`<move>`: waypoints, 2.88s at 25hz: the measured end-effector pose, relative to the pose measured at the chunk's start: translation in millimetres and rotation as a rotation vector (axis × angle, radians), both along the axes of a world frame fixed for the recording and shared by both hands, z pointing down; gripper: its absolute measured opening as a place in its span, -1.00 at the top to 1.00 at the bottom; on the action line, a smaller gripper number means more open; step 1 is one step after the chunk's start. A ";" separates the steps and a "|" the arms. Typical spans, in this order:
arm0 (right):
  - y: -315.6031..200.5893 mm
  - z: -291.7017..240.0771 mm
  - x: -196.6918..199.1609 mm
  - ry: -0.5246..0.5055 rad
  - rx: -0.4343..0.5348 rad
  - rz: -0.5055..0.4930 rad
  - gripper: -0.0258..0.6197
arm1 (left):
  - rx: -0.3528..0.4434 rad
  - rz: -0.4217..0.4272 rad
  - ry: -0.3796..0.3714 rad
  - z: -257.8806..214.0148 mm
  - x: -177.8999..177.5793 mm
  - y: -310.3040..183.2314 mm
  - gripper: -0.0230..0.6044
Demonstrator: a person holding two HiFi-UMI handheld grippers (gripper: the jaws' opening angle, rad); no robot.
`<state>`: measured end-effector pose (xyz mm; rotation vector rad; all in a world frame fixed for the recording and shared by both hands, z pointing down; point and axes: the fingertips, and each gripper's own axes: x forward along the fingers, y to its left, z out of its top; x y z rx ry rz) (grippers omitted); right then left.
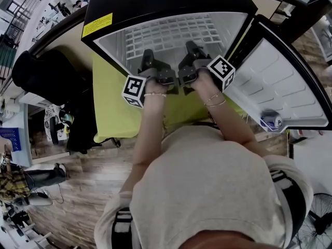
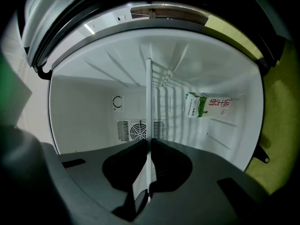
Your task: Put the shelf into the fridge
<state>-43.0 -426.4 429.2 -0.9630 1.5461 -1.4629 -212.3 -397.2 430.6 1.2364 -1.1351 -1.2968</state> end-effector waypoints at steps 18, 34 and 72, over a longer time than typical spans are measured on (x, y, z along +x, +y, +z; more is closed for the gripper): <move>8.4 0.8 2.4 -0.035 -0.044 0.000 0.83 | -0.028 0.007 0.014 0.5 0.9 7.9 0.84; 34.7 -5.6 5.3 -0.014 0.020 -0.026 0.93 | 0.009 0.001 -0.122 -14.7 -7.2 39.3 0.93; 88.3 -73.5 -59.3 1.292 0.812 -0.257 0.89 | 0.234 0.240 -1.545 -64.6 56.7 71.0 0.89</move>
